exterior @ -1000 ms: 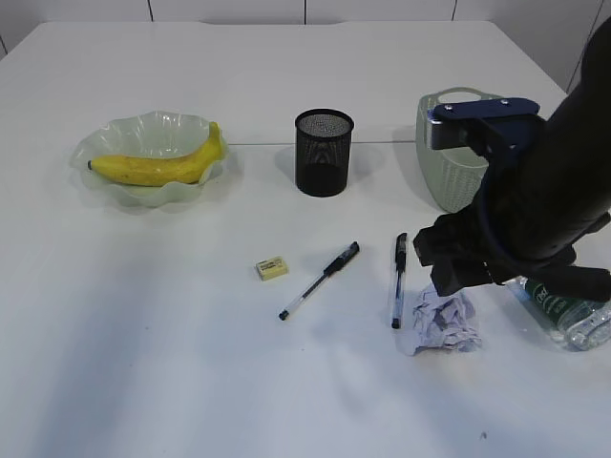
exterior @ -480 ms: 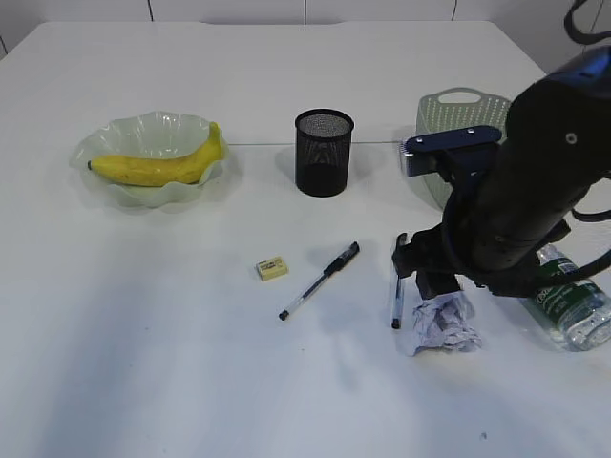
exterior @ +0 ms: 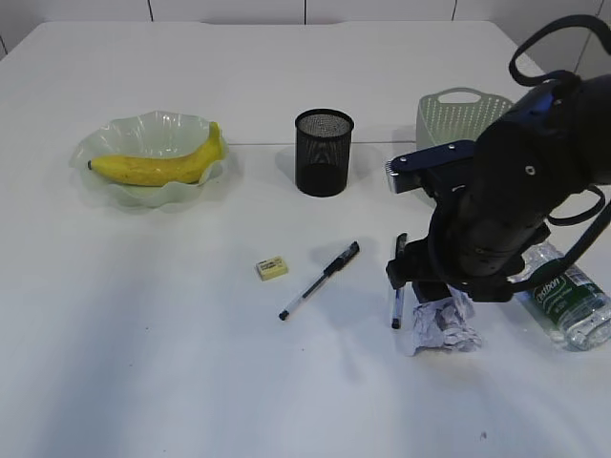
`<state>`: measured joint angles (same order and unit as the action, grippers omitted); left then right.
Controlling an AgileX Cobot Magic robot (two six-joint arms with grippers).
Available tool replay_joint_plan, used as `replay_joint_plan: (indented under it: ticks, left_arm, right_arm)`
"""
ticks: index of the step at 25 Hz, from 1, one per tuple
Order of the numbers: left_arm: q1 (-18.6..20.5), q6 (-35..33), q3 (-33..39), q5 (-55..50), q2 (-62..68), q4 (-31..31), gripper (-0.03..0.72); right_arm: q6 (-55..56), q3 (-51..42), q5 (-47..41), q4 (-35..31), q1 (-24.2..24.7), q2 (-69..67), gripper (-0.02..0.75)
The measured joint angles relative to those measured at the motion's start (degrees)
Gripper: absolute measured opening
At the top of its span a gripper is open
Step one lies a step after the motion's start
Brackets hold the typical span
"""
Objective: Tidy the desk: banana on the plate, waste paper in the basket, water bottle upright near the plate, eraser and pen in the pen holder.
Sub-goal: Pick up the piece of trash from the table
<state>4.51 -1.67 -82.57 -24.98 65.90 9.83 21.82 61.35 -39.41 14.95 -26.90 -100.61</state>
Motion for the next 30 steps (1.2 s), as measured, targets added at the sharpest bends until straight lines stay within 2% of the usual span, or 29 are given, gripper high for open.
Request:
replay_joint_plan:
  ticks: [24,27,30]
  left_arm:
    - [0.0,0.0,0.0,-2.9,-0.1,0.0,0.317]
    - [0.0,0.0,0.0,-2.9,-0.1,0.0,0.317]
    - [0.0,0.0,0.0,-2.9,-0.1,0.0,0.317]
  right_arm:
    - [0.4,0.3,1.6,2.7,0.0,-5.5,0.462]
    - [0.4,0.3,2.4,3.5,0.0,-5.5,0.411]
    - [0.4,0.3,2.5,4.0,0.0,-5.5,0.301]
